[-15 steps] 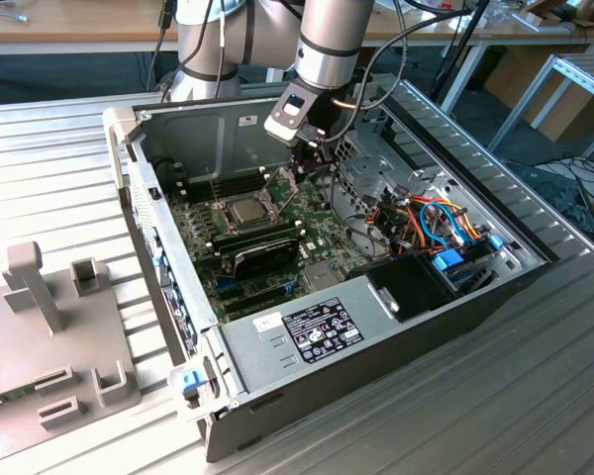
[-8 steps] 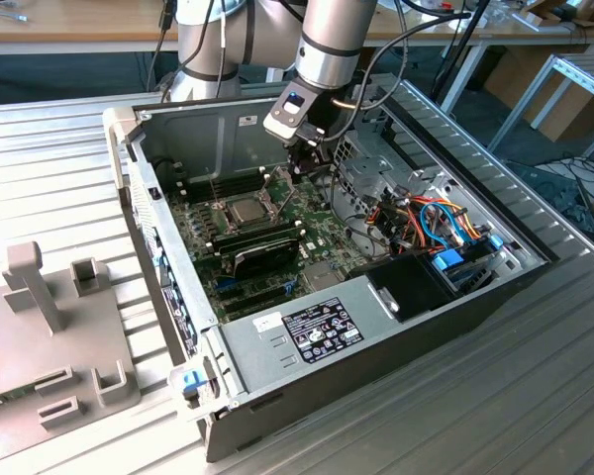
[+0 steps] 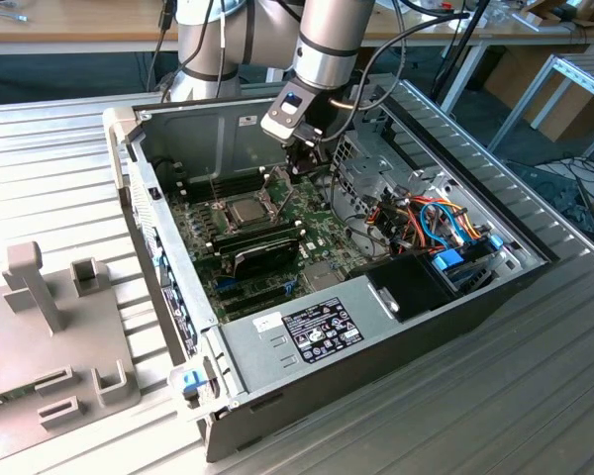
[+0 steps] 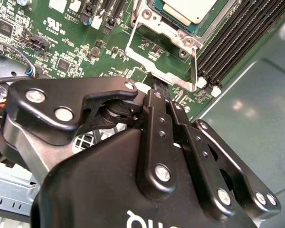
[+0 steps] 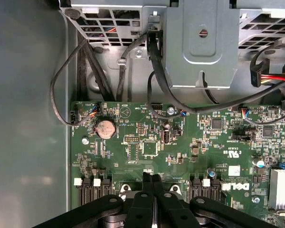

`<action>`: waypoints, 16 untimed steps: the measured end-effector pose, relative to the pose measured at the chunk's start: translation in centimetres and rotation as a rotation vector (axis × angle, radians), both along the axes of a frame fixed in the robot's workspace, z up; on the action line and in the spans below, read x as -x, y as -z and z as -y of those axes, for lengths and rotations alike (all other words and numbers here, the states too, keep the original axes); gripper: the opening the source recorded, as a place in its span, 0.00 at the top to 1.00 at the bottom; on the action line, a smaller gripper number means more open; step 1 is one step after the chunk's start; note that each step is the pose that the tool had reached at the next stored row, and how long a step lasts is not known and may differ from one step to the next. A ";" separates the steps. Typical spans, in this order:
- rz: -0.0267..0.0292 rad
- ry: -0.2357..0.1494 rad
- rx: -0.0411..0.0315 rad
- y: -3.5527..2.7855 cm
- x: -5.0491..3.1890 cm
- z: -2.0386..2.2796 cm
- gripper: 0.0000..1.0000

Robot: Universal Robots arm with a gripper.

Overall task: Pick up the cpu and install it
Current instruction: 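Close the cpu cover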

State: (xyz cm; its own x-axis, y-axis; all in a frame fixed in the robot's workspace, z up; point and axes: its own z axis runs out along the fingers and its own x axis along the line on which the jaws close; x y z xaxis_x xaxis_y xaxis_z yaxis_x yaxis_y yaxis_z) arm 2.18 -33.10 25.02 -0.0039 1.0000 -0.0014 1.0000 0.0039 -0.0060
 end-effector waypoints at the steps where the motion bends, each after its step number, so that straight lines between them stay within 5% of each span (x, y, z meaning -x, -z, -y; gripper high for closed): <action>1: 0.0001 0.000 0.0000 0.00 0.04 0.00 0.89; 5: 0.0014 0.000 0.0000 0.00 0.31 0.00 0.89; 9: 0.0106 0.000 0.0001 0.00 1.15 0.00 0.89; 16: 0.0436 0.000 0.0000 0.00 3.64 -0.02 0.89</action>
